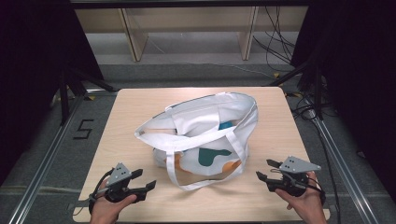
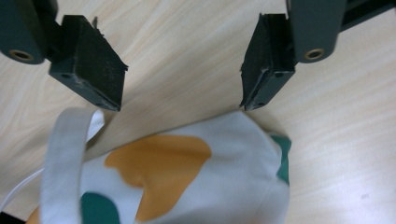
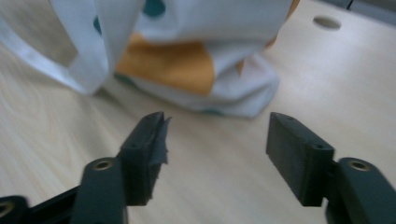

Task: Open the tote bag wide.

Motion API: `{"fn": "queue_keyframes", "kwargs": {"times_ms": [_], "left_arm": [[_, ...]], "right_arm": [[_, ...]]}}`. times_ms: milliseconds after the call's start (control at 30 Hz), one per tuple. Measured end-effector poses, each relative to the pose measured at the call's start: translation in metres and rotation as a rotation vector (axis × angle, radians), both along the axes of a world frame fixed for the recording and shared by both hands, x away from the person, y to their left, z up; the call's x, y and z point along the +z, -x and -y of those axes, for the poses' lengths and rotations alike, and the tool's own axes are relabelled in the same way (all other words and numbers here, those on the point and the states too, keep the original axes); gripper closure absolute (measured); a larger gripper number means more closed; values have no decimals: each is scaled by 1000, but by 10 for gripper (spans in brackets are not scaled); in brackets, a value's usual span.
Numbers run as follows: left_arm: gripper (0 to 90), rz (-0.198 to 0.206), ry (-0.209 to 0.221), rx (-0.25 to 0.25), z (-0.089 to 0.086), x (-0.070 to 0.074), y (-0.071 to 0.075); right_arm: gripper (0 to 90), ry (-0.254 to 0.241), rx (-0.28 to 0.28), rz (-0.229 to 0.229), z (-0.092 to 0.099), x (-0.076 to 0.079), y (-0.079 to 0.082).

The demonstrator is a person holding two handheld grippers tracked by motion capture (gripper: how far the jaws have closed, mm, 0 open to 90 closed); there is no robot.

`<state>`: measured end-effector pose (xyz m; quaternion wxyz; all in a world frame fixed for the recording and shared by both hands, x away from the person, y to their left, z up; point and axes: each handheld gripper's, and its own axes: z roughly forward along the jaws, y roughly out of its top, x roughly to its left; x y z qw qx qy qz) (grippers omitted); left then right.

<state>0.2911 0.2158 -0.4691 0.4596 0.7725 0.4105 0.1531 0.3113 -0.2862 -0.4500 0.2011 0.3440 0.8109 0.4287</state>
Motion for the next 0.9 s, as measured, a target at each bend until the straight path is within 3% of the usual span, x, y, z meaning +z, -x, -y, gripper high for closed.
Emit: {"fn": "queue_keyframes", "kwargs": {"times_ms": [67, 100, 167, 200, 267, 300, 333, 367, 467, 500, 567, 600, 633, 667, 700, 733, 800, 833, 867, 900], "left_arm": [[406, 33, -9, -25, -1, 9, -2], [480, 33, 8, -28, 0, 15, -3], [568, 51, -2, -38, 0, 22, -4], [610, 61, 0, -46, -1, 25, -6], [706, 84, 11, -53, -2, 33, -7], [742, 84, 11, -53, -2, 33, -7], [773, 91, 2, -54, -2, 38, -7], [773, 106, 4, -57, -2, 43, -8], [865, 148, 19, -71, -3, 60, -16], [865, 159, 20, -60, -3, 67, -18], [891, 182, 26, -54, -3, 80, -27], [894, 202, 10, -49, -2, 93, -38], [894, 202, 10, -49, -2, 93, -38], [894, 209, 20, -47, 0, 98, -45], [894, 221, 8, -35, 3, 109, -59], [894, 221, 8, -35, 3, 109, -59], [894, 219, -6, -19, 8, 115, -75], [893, 215, -23, 4, 10, 116, -92], [894, 215, -23, 4, 10, 116, -92], [894, 196, -19, 9, 12, 115, -101]], "right_arm": [[454, 0, -5, 5, 0, 7, -1], [503, -20, 9, 41, -3, 23, -5], [576, -18, 37, 94, -4, 36, -12], [602, -33, 32, 90, -7, 42, -13], [705, -27, 53, 133, -10, 56, -19], [705, -27, 53, 133, -10, 56, -19], [799, -23, 76, 180, -15, 70, -27], [799, -23, 76, 180, -15, 70, -27], [899, -17, 111, 235, -26, 95, -39], [899, -17, 111, 235, -26, 95, -39], [900, -11, 139, 259, -34, 109, -47], [900, -7, 142, 283, -40, 120, -53], [900, 10, 146, 306, -42, 127, -58], [900, 10, 146, 306, -42, 127, -58], [900, 10, 145, 307, -50, 137, -67], [900, 10, 145, 307, -50, 137, -67], [900, 47, 137, 292, -62, 149, -83], [900, 70, 130, 284, -65, 150, -89], [900, 70, 130, 284, -65, 150, -89], [900, 81, 118, 266, -68, 151, -96]]}}
